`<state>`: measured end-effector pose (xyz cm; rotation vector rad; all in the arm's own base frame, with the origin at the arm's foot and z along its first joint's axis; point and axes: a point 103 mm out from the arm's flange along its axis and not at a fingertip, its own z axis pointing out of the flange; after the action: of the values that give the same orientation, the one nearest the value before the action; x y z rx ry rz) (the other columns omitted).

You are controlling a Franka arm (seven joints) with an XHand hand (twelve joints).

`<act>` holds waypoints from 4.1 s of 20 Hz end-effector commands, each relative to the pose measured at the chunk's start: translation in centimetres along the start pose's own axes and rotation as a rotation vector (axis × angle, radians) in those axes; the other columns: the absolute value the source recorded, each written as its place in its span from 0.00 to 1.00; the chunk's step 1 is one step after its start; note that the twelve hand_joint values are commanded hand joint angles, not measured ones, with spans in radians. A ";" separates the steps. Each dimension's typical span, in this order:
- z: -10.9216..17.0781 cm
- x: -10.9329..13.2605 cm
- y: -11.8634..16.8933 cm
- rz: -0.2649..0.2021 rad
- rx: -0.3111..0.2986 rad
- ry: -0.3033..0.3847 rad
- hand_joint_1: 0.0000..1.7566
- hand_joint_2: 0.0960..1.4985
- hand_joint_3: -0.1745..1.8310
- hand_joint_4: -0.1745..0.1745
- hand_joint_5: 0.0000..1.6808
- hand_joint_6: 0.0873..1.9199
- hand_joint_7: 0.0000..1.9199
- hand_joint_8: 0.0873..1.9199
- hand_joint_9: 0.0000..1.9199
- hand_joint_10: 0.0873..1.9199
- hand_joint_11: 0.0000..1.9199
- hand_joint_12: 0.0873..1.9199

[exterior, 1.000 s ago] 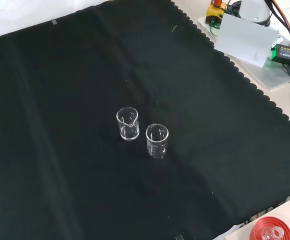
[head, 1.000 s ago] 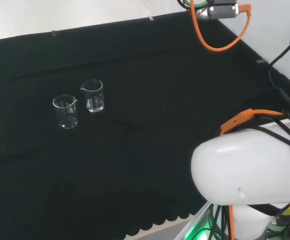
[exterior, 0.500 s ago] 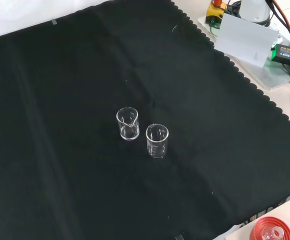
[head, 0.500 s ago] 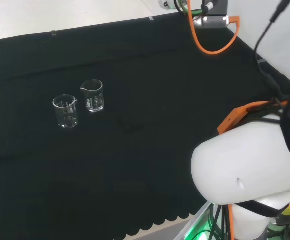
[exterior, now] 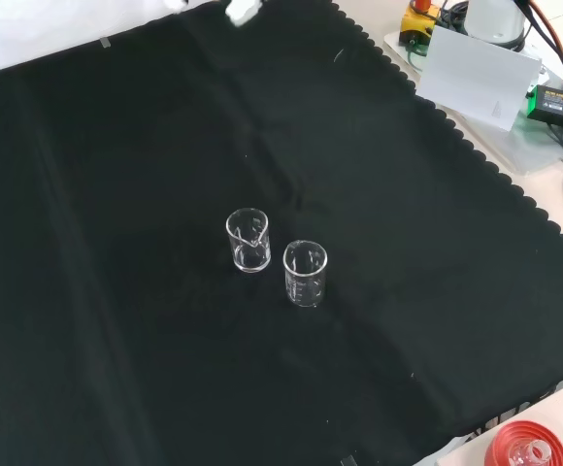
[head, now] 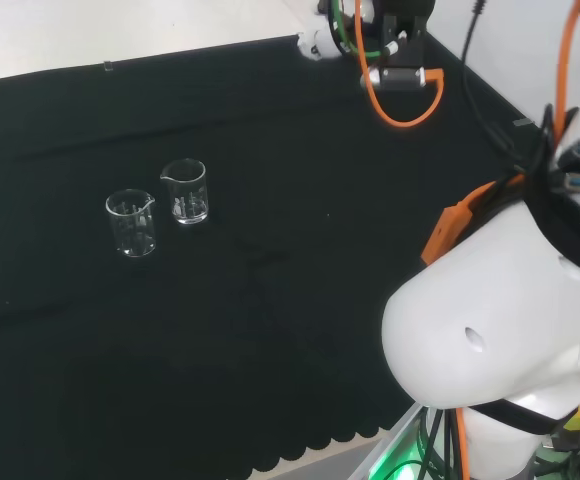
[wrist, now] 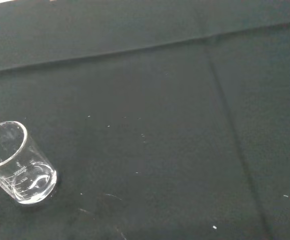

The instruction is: Pick up the beaker on the right.

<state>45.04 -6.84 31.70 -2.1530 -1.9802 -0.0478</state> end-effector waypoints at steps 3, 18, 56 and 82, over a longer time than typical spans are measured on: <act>4.6 -0.4 5.9 -0.103 -0.016 0.094 0.30 0.74 0.11 0.35 0.11 0.00 0.02 0.26 0.05 0.35 0.00 0.49; 13.0 1.3 10.4 -0.218 0.060 0.135 0.43 0.59 0.00 0.27 0.13 0.00 0.07 0.33 0.13 0.35 0.00 0.57; 24.3 4.1 11.1 -0.408 0.231 0.510 0.48 0.55 0.00 0.27 0.12 0.00 0.09 0.32 0.14 0.34 0.00 0.62; 25.9 8.3 10.1 -0.448 0.220 0.563 0.49 0.53 0.00 0.24 0.12 0.00 0.09 0.32 0.13 0.35 0.00 0.62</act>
<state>52.61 4.59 6.53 -1.3420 -1.9567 -0.4166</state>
